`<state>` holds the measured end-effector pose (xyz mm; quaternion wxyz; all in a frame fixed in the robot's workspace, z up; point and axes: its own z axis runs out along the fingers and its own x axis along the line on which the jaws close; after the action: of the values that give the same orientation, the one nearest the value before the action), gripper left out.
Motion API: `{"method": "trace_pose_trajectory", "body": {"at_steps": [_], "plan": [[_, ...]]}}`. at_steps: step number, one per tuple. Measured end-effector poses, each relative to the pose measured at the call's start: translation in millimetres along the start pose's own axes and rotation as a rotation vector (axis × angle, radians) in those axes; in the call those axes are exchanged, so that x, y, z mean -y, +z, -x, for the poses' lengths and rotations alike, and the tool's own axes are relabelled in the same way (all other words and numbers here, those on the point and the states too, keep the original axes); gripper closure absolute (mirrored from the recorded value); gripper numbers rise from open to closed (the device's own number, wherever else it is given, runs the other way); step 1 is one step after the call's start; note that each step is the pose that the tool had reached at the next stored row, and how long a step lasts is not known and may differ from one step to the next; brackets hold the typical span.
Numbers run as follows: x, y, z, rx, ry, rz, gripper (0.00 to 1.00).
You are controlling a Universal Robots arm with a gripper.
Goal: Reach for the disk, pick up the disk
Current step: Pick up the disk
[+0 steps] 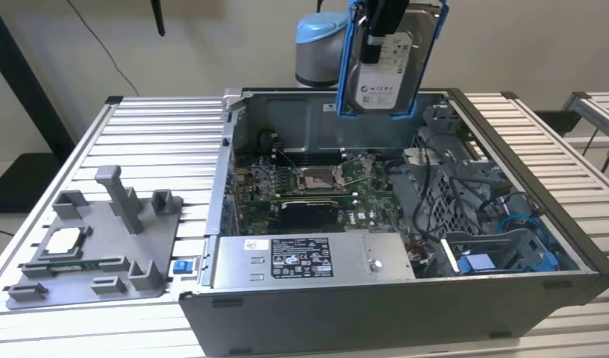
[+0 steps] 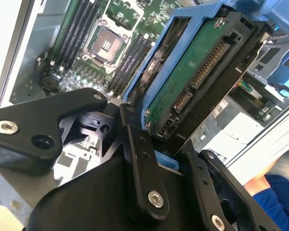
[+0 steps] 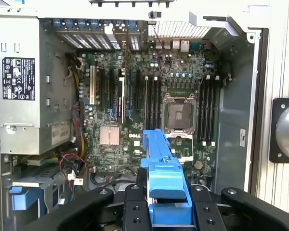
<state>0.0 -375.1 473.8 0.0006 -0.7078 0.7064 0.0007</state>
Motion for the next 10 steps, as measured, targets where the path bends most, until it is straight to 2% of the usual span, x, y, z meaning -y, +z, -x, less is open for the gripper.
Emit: {"method": "trace_pose_trajectory", "body": {"at_steps": [10], "plan": [[4.8,0.7,-5.8,0.0002,0.001,0.0,1.0]]}}
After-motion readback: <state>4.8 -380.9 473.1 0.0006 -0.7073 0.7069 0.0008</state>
